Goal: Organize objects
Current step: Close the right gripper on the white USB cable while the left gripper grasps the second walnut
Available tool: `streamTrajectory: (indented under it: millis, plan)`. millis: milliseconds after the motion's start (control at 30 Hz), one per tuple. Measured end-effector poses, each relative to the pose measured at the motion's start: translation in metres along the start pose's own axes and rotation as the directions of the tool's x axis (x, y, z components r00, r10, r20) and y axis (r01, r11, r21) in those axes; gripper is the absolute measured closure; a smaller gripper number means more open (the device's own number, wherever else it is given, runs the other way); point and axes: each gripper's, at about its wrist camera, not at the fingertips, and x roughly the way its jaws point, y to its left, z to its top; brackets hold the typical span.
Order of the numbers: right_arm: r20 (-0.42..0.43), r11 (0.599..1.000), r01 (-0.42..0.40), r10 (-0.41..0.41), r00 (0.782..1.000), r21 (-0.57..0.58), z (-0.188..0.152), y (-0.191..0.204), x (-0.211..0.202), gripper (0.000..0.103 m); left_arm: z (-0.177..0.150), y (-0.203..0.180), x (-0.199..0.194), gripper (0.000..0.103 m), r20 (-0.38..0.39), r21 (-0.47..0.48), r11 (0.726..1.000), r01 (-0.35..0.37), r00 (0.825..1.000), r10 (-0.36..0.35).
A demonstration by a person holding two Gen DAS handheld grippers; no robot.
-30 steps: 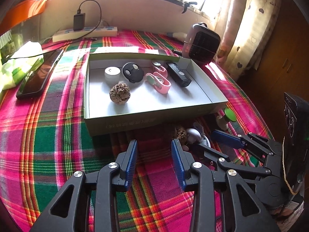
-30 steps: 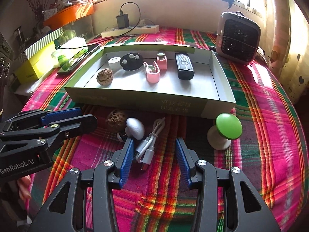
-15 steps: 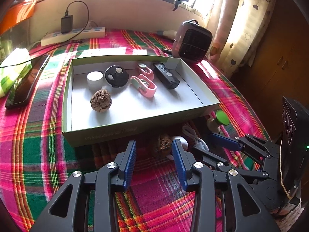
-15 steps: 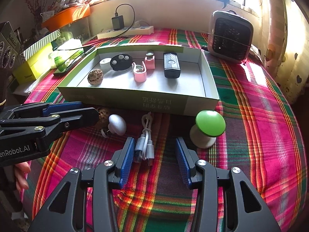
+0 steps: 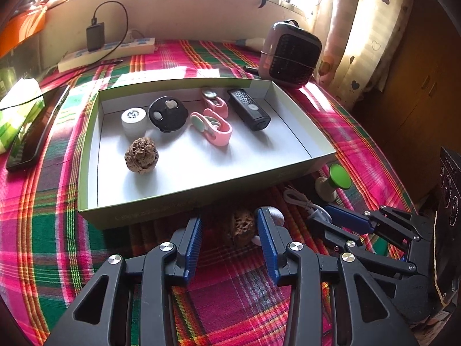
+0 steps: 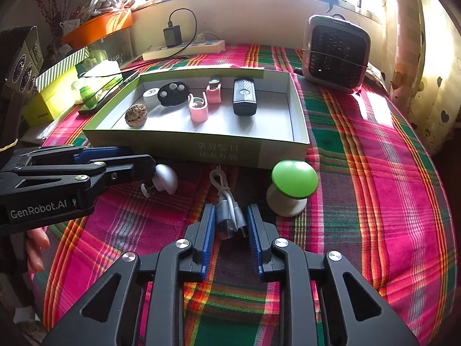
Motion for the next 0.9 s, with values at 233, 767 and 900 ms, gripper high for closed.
streamTrajectory:
  millis: [233,767,900]
  plan:
    - [0.001,1.0,-0.008,0.008,1.0,0.009,-0.002,-0.006,-0.002,0.079,0.0,0.001,0.006,0.067,-0.016,-0.017,1.0,-0.013,1.0,0.012]
    - [0.001,1.0,-0.015,0.015,1.0,-0.001,-0.009,-0.01,-0.007,0.079,-0.003,0.001,0.004,0.076,-0.008,-0.02,0.999,-0.027,1.0,0.027]
    - [0.001,1.0,-0.014,0.014,1.0,-0.001,-0.011,-0.01,-0.007,0.079,-0.005,0.001,0.002,0.076,-0.006,-0.016,0.999,-0.036,0.999,0.036]
